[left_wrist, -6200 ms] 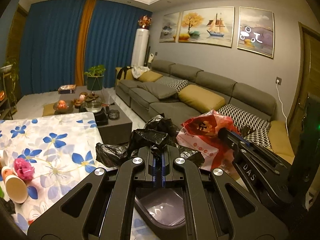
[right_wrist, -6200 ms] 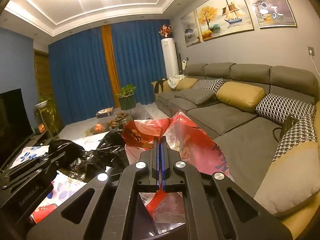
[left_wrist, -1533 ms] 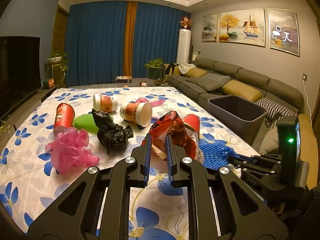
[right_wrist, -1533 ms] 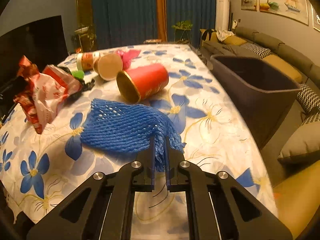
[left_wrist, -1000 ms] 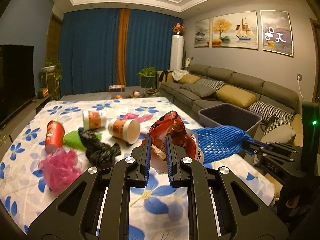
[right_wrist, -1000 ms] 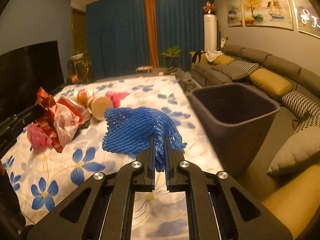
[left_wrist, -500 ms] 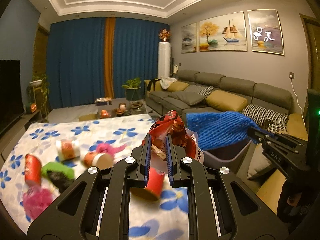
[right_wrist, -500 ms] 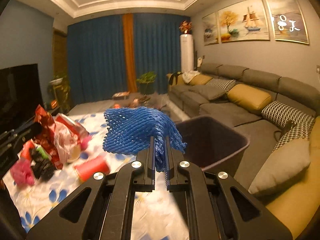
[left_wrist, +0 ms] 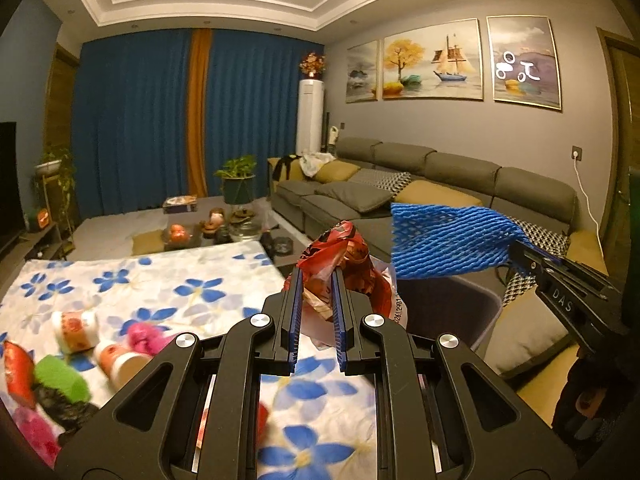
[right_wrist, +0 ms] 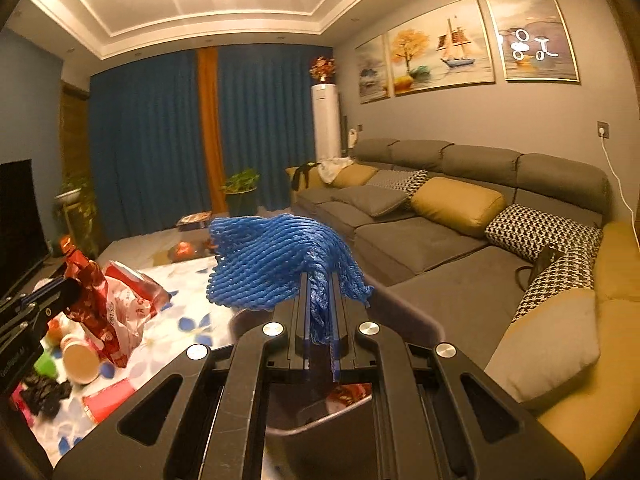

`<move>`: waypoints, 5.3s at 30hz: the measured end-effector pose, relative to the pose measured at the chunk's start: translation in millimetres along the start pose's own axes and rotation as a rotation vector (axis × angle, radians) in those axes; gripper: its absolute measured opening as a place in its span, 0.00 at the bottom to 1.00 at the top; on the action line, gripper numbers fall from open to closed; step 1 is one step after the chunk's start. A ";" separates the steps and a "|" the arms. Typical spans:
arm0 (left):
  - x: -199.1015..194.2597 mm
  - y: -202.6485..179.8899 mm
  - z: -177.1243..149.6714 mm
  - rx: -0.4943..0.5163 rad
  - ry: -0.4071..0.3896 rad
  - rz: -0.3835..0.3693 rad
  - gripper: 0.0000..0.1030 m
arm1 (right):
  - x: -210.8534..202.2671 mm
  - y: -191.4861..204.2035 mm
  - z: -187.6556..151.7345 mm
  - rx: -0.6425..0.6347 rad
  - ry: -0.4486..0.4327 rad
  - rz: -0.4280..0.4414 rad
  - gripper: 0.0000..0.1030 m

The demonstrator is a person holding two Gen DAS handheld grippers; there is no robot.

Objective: Collect trash
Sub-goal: 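Carry the red wrapper and blue foam net over the grey bin, then open both tools to drop the wrapper and foam net into the bin, then move both open tools back over the bed toward the plastic bags, then grasp the pink plastic bag with the left tool while the right tool grasps the black bag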

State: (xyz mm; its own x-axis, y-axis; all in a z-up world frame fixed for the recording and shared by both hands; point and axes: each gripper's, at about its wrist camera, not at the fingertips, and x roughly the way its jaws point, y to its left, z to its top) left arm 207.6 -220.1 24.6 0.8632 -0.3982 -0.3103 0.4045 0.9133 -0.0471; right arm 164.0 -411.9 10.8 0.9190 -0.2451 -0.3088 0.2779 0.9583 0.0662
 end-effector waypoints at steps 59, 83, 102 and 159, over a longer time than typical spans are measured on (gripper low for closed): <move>124.2 -50.5 -18.1 0.014 0.134 -0.104 0.64 | 55.0 -36.5 -8.1 0.102 0.059 -0.051 0.53; -33.7 53.2 -46.9 -0.084 0.037 0.256 0.85 | -37.7 46.2 -42.3 0.003 -0.025 0.030 0.86; -169.0 187.1 -97.7 -0.175 0.012 0.563 0.86 | -54.8 190.9 -111.8 -0.187 0.116 0.216 0.86; -210.9 307.1 -123.4 -0.320 0.083 0.526 0.06 | -6.3 402.9 -150.2 -0.372 0.307 0.537 0.12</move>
State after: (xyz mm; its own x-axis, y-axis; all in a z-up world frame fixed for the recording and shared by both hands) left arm 112.5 154.9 -41.6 0.8909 0.1081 -0.4412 -0.1901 0.9708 -0.1460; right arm 228.1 -2.2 -103.1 0.7666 0.2739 -0.5808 -0.3543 0.9347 -0.0269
